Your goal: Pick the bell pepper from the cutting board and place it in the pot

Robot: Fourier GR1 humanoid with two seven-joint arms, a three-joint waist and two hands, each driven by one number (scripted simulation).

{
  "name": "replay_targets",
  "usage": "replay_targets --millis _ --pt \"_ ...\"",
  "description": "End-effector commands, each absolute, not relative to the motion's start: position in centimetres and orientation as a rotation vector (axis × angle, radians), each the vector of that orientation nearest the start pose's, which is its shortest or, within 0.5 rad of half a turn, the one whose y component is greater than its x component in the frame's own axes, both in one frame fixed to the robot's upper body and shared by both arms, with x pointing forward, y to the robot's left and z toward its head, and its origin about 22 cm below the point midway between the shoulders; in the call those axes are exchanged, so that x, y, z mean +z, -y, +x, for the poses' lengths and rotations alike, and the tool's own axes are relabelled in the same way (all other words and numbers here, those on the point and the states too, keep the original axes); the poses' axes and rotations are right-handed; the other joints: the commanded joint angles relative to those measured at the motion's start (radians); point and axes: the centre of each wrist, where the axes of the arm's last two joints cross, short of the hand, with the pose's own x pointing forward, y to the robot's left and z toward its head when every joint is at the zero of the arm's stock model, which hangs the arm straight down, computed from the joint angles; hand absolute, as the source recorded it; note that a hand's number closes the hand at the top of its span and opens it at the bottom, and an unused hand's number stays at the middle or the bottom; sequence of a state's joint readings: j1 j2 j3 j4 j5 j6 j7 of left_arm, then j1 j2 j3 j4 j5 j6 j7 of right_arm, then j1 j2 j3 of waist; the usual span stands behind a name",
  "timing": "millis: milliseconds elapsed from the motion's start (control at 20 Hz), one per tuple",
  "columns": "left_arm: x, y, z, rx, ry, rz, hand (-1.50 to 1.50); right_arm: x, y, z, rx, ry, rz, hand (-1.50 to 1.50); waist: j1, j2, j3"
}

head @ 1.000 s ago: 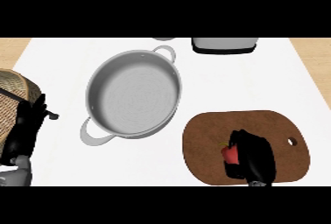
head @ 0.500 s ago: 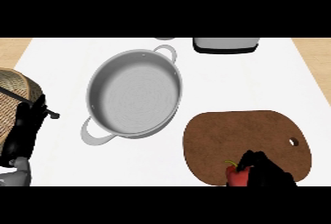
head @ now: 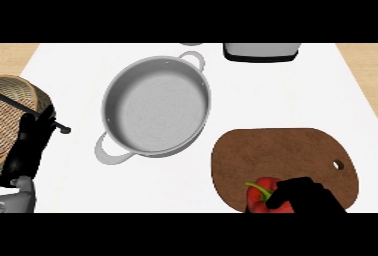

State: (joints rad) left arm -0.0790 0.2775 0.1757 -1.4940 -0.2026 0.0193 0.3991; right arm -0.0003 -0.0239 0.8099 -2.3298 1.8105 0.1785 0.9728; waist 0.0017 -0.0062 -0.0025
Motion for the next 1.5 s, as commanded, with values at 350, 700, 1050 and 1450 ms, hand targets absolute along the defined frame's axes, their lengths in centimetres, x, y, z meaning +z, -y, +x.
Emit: replay_targets --millis 350,700,1050,1450 --pt "3.5 -32.9 27.2 -0.14 1.169 0.513 0.0 20.5 6.7 13.9 0.526 1.623 -1.364 1.5 0.034 0.012 -0.003" --pt "4.2 -31.3 28.2 -0.152 1.187 0.5 0.0 22.1 5.2 20.1 0.526 1.511 -1.297 1.5 0.054 0.017 -0.002" --pt "3.4 -31.2 28.4 -0.162 1.176 0.475 0.0 22.5 1.7 26.0 0.589 1.412 -1.226 1.5 0.063 0.017 -0.001" --pt "3.8 -30.3 28.8 -0.18 1.2 0.487 0.0 20.2 1.2 31.9 0.555 1.268 -1.014 1.5 0.081 0.023 0.001"
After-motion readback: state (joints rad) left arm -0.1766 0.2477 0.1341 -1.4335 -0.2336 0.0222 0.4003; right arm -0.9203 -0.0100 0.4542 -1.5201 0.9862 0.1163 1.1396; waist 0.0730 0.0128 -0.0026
